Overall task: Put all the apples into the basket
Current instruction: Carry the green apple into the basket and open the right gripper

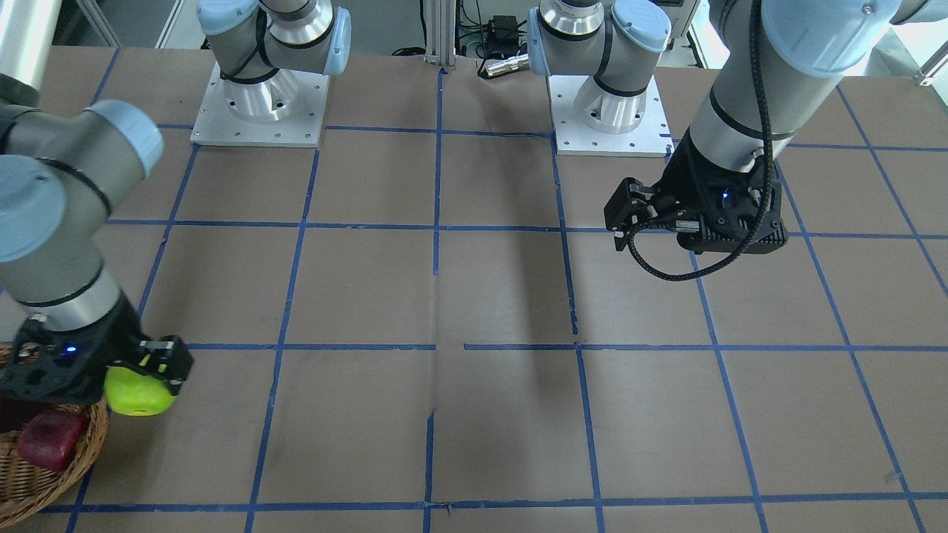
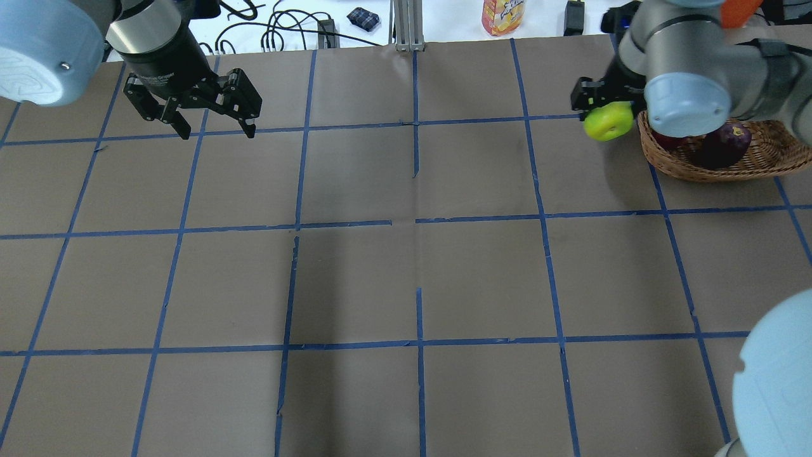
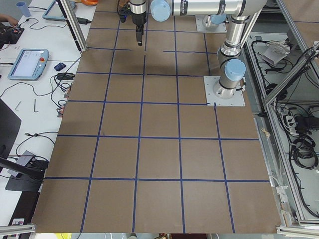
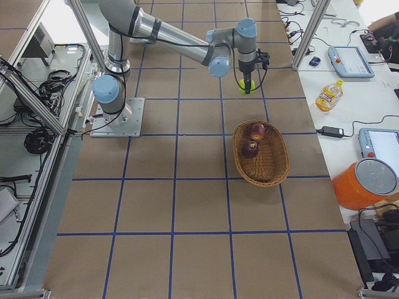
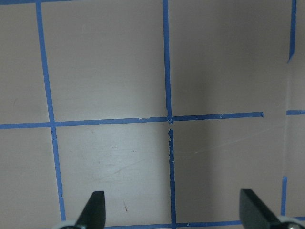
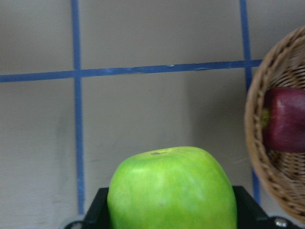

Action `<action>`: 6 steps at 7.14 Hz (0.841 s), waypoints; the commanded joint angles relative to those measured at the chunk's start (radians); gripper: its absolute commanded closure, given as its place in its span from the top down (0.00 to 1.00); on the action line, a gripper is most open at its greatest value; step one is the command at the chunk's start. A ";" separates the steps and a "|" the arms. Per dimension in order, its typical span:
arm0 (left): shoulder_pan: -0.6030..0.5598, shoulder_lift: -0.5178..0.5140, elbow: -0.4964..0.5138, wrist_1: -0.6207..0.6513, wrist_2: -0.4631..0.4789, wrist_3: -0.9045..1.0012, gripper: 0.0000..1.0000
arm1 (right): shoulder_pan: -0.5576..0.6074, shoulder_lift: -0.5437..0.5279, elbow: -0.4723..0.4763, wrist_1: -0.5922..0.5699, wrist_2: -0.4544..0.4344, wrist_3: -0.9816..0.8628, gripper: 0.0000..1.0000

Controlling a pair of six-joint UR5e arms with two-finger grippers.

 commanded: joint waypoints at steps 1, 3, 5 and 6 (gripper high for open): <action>-0.001 -0.007 0.008 0.001 -0.002 0.000 1.00 | -0.181 0.117 -0.131 0.005 0.007 -0.368 0.41; 0.001 -0.007 0.012 0.001 -0.001 0.000 1.00 | -0.302 0.214 -0.268 0.013 0.052 -0.422 0.57; 0.001 -0.008 0.011 0.001 -0.001 0.000 1.00 | -0.370 0.264 -0.283 -0.013 0.129 -0.580 0.58; 0.001 -0.008 0.011 0.001 -0.001 0.000 1.00 | -0.399 0.267 -0.275 -0.007 0.129 -0.583 0.58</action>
